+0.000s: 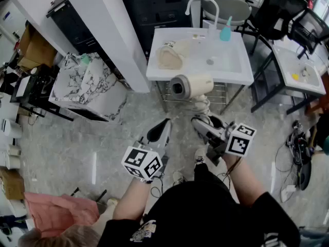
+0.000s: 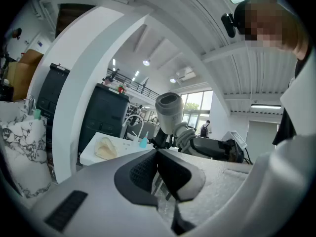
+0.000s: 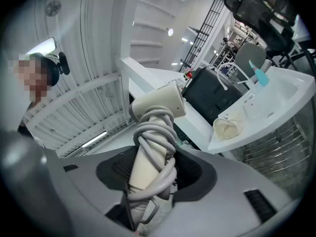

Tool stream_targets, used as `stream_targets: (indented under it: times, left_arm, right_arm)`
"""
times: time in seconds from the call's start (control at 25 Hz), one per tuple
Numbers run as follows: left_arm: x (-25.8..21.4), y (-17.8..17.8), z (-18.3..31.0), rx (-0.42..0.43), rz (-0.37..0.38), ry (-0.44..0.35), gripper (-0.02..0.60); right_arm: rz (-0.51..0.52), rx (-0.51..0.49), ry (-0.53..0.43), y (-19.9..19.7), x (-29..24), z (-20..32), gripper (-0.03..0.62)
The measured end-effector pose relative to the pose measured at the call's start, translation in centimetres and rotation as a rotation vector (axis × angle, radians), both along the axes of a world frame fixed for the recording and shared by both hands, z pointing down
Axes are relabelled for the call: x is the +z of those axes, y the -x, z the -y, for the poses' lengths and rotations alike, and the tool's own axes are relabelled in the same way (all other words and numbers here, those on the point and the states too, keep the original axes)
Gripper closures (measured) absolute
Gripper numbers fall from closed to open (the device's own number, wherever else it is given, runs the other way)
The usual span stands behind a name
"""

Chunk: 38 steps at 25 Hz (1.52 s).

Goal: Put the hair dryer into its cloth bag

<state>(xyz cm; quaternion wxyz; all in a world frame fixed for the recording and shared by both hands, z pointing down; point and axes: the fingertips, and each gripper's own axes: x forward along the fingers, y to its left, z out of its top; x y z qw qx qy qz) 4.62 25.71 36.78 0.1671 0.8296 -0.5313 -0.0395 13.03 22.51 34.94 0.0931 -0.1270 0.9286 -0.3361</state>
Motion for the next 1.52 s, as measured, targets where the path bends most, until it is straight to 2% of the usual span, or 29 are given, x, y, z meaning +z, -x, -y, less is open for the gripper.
stream_targets:
  times: [0.08,0.24,0.4,0.6,0.96,1.36,1.52]
  left_arm:
    - [0.0,-0.2,0.3,0.001,-0.002,0.000,0.578]
    - [0.1,-0.4,0.5,0.005,-0.004,0.002,0.578]
    - [0.0,-0.5,0.5,0.009,-0.004,0.001,0.578]
    - [0.2,-0.1,0.3,0.007,-0.002,-0.002,0.578]
    - [0.3,-0.2,0.7,0.002,-0.003,-0.003,0.579]
    - [0.5,-1.3,3.2,0.005,-0.016,0.012,0.578]
    - [0.5,-1.5,5.0,0.003,-0.016,0.014,0.578]
  right_arm:
    - [0.001,0.016,0.043,-0.5,0.9,0.3,0.379]
    - [-0.001,0.011,0.030,-0.5,0.7,0.4,0.381]
    - [0.005,0.024,0.057,-0.7,1.1,0.5,0.381]
    - [0.033,0.005,0.021,-0.2,0.2,0.4,0.378]
    - [0.024,0.003,0.022,-0.4,0.3,1.1,0.378]
    - [0.014,0.016,0.057,-1.7,0.8,3.7,0.376]
    - [0.013,0.004,0.028,-1.7,0.1,5.6,0.378]
